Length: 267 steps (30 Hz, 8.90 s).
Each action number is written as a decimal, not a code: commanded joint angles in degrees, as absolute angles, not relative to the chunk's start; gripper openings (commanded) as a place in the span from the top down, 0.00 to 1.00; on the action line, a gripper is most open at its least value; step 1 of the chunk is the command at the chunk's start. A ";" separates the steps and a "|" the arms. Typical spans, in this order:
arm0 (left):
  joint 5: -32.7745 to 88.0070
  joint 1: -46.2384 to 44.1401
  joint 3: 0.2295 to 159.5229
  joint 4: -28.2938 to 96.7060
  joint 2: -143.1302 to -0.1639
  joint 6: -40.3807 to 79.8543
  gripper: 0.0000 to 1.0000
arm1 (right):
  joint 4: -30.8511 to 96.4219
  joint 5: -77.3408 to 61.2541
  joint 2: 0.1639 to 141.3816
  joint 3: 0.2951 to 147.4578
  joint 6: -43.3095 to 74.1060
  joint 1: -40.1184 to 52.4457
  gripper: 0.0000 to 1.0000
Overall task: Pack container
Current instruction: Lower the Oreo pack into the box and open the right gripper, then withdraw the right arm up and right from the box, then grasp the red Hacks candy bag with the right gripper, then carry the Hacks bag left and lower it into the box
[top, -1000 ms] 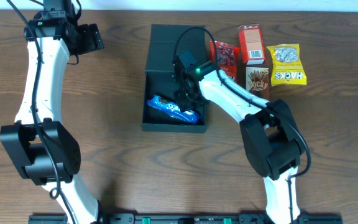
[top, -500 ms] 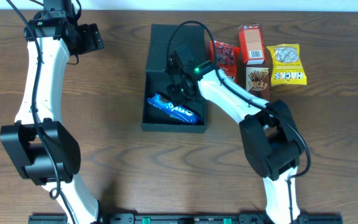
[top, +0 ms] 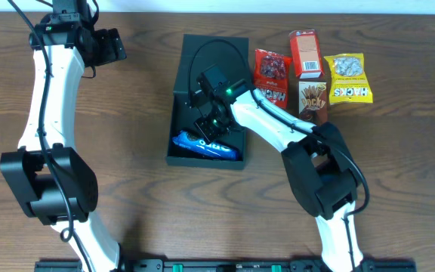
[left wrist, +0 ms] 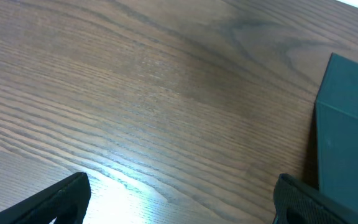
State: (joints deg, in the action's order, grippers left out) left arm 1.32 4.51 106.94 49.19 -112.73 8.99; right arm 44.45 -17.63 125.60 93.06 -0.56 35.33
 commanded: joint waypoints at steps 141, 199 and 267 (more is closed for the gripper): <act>1.52 4.89 106.59 51.09 -113.25 5.91 0.05 | 46.46 6.96 139.85 123.26 18.11 14.28 0.15; 1.54 4.89 106.59 50.50 -113.25 5.93 0.05 | 62.87 0.97 123.20 125.80 17.56 21.56 0.93; 1.30 4.91 106.59 50.33 -113.25 1.26 0.05 | 56.40 -9.47 121.67 105.12 14.61 40.32 0.98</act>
State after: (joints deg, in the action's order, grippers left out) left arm 1.32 4.51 106.94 50.35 -112.73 1.63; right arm 55.94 -5.91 121.19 106.21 20.34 41.08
